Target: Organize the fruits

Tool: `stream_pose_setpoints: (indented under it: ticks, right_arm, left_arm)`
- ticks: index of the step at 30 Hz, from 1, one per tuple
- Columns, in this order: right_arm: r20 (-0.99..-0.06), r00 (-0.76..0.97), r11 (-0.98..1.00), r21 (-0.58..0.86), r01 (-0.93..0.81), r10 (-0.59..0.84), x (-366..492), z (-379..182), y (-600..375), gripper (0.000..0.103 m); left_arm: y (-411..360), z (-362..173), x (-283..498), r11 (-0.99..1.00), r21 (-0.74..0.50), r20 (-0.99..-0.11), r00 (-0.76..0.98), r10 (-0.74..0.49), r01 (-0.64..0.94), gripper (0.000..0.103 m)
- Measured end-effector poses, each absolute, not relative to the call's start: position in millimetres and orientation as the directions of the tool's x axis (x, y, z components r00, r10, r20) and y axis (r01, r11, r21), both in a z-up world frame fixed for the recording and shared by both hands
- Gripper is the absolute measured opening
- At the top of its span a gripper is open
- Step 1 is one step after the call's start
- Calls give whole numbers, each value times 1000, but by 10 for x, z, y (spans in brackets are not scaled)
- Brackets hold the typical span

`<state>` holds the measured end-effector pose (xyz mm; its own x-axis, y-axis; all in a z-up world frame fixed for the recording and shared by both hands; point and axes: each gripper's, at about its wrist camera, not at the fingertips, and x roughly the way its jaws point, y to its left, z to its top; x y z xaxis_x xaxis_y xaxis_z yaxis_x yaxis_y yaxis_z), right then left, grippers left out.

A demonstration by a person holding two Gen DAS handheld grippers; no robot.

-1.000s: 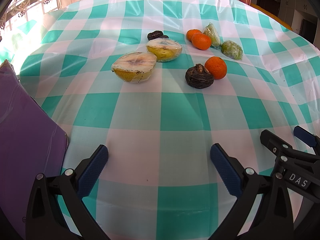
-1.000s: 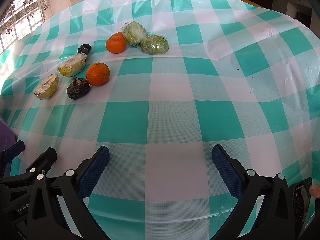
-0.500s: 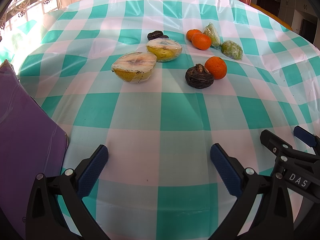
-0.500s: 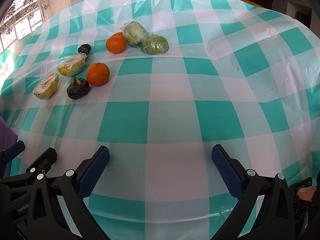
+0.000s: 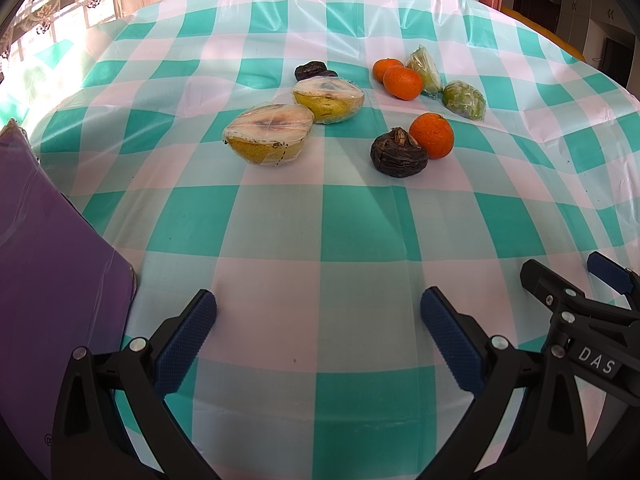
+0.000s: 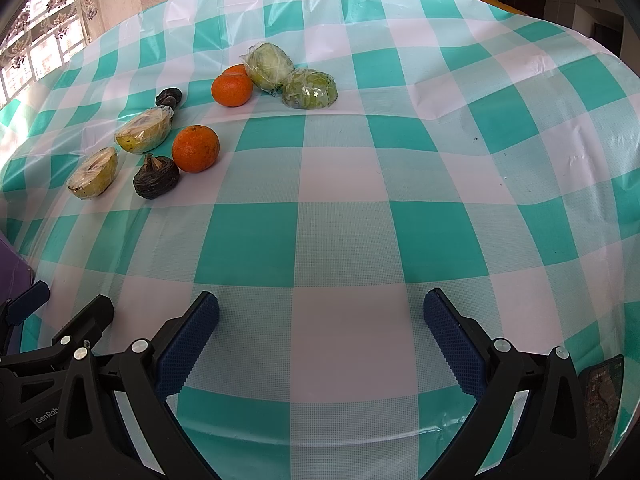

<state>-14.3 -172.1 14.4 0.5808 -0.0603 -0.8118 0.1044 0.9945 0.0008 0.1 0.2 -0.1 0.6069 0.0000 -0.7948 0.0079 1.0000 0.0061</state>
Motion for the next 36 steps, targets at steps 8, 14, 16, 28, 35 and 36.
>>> stream_pose_setpoints:
  ticks: [8, 14, 16, 28, 35, 36]
  right_arm:
    - [-812, 581, 995, 1, 104, -60, -144, 143, -1724, 99]
    - [-812, 581, 995, 1, 104, -60, -144, 143, -1724, 99]
    - [-812, 581, 995, 1, 104, -60, -145, 143, -1724, 99]
    - [-813, 581, 998, 3, 70, -39, -27, 122, -1705, 99]
    - [-790, 611, 998, 25, -50, 51, 245, 71, -1659, 99]
    - [-761, 644, 997, 48, -67, 80, 274, 96, -1660, 99]
  left_arm:
    - [2, 0, 1, 1000, 6, -795, 607, 0, 8, 102]
    - [2, 0, 0, 1000, 6, -795, 607, 0, 8, 102]
    - [2, 0, 0, 1000, 6, -795, 607, 0, 8, 102]
    - [18, -1, 30, 1000, 3, -795, 607, -2, 8, 102]
    - [144, 20, 232, 1000, -5, -800, 600, -10, 10, 102]
    - [162, 19, 284, 1000, 4, -802, 598, 3, 0, 102]
